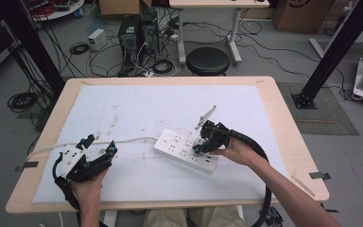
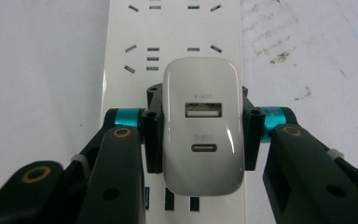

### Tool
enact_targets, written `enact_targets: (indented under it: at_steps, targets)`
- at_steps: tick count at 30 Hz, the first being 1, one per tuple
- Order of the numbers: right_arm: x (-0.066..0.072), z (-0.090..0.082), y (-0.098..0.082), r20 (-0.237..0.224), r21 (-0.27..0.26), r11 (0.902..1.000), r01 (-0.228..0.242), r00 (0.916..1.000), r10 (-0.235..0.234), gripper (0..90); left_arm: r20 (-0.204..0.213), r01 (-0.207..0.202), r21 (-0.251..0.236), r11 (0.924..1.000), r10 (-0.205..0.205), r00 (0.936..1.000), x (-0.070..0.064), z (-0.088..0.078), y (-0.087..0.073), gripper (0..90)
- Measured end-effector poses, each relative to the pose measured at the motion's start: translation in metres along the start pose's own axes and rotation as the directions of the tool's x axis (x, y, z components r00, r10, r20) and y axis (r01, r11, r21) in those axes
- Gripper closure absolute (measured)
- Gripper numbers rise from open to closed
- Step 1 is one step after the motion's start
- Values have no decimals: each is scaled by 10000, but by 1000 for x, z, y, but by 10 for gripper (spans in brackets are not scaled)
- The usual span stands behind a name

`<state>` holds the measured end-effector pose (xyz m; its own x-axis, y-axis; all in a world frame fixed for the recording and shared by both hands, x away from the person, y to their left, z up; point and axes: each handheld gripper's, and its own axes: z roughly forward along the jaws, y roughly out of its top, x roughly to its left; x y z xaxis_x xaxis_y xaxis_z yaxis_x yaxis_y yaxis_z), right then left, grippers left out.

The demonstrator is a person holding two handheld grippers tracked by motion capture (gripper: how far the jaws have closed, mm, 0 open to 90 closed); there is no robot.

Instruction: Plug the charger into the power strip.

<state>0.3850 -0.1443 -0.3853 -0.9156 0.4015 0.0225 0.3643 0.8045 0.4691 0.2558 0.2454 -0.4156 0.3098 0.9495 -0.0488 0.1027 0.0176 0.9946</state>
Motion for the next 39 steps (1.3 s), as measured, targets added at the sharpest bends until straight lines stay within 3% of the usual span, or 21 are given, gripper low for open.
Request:
enact_targets:
  at_steps: [6, 7, 10, 16, 19, 22, 39]
  targets:
    - [10, 1, 0, 580, 3, 9998, 222, 9981, -222, 639, 1, 15, 31, 10000, -15, 10000, 0, -2, -2, 225]
    - [12, 2, -4, 712, -244, 9995, 178, 9973, -160, 640, -18, -4, 34, 10000, 4, 10000, 1, -2, -2, 225]
    - [10, 2, -4, 604, -288, 9995, 149, 9981, -131, 640, -6, 5, 11, 10000, -5, 10000, 1, -2, -1, 227]
    - [-2, 4, -4, -189, -209, 9996, -215, 9996, 211, 640, -52, -37, 2, 10000, 37, 10000, 3, -3, 0, 230]
    - [2, 5, -2, 120, -62, 9998, 177, 9998, -176, 640, -92, 11, -5, 10000, -11, 10000, 3, -4, -1, 232]
    - [4, 6, 0, 215, 77, 9997, 238, 9995, -240, 640, -78, -30, -2, 10000, 30, 10000, 2, -5, -1, 232]
    - [3, 7, -1, 170, -81, 10000, -56, 9998, 57, 634, -105, 15, -45, 10000, -15, 9999, 4, -3, 0, 235]
